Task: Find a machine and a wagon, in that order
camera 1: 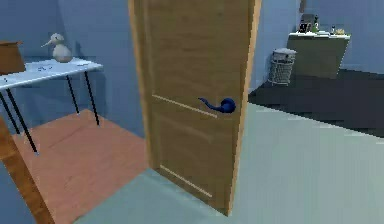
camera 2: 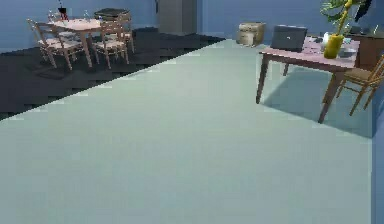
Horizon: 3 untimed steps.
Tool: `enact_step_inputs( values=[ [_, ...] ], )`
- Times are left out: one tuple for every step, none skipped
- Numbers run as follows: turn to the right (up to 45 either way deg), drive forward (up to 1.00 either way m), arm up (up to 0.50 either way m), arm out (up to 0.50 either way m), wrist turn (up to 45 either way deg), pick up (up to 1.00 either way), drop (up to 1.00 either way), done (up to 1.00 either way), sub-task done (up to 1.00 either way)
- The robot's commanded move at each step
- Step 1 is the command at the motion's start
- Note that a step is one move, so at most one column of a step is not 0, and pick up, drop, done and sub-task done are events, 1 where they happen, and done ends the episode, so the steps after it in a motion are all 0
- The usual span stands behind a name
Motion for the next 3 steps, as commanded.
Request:
enact_step_inputs(
  values=[
    [36.0,0.0,0.0,0.0,0.0,0.0,0.0,0.0,0.0],
    [0.0,0.1,0.0,0.0,0.0,0.0,0.0,0.0,0.0],
    [-45.0,0.0,0.0,0.0,0.0,0.0,0.0,0.0,0.0]
  ],
)
